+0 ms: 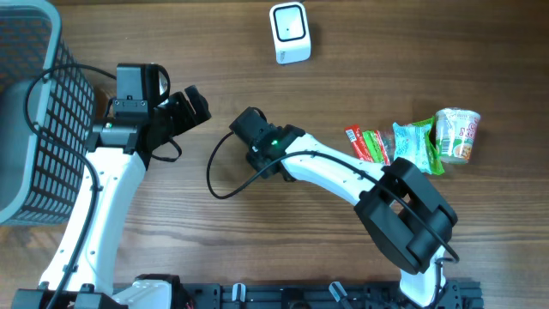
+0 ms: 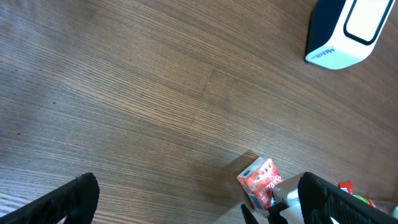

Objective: Scan the item barcode

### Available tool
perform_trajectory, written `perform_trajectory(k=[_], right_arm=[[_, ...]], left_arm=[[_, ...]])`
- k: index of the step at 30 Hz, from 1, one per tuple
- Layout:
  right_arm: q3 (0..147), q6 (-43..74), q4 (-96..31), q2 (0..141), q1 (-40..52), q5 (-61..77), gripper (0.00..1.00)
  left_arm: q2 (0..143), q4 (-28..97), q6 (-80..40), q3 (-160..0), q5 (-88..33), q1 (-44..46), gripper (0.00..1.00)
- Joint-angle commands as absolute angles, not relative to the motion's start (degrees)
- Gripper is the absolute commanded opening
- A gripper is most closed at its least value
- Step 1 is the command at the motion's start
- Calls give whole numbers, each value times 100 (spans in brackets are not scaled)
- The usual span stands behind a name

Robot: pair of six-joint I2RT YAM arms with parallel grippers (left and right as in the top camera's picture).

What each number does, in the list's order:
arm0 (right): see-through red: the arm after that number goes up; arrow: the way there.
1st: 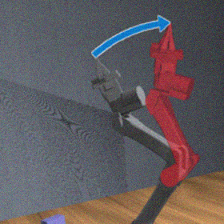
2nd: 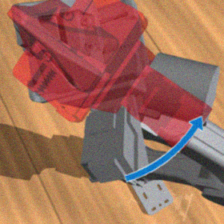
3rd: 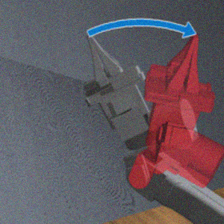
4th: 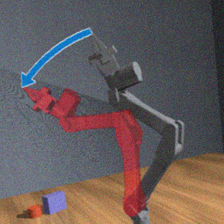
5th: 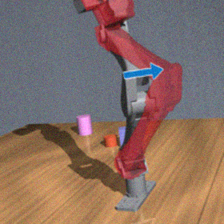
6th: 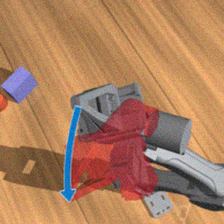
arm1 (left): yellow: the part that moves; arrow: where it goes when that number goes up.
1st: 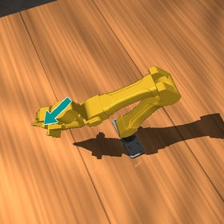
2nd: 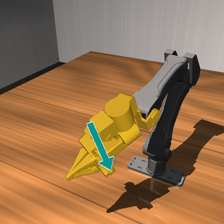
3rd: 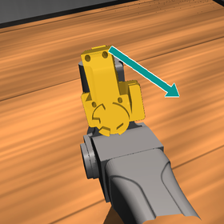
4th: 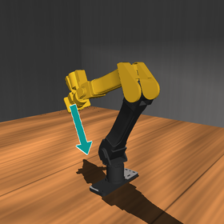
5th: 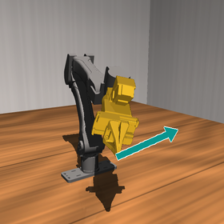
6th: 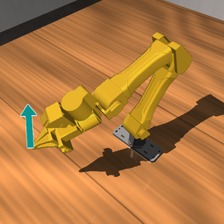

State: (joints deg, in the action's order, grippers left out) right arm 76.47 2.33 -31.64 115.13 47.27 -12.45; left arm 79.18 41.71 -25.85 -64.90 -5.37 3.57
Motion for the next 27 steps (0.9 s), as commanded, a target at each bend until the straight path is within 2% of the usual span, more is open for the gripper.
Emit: perform_trajectory(k=[1,7,11,12,18,20,24,27], right_arm=[[7568,274,-3079,11605,4718,-1417,50],[6982,152,-2383,11607,4718,-1415,42],[6987,154,-2353,11581,4718,-1396,10],[7008,167,-2370,11546,4718,-1376,4],[7026,526,-2569,10650,4414,-362,4],[7026,888,-2749,10311,4056,534,4],[6965,1345,-2812,10285,2961,3387,4],[6764,1409,-2676,10377,2427,4257,4]], left_arm=[[7881,4158,-2576,-6493,-482,336,100],[7881,4158,-2576,-6493,-482,336,100],[7881,4158,-2576,-6493,-482,336,100],[7881,4158,-2576,-6493,-482,336,100],[7881,4158,-2578,-6493,-482,336,100],[7881,4158,-2576,-6493,-482,336,100],[7881,4158,-2576,-6493,-482,336,100],[7881,4158,-2576,-6493,-482,336,100]])
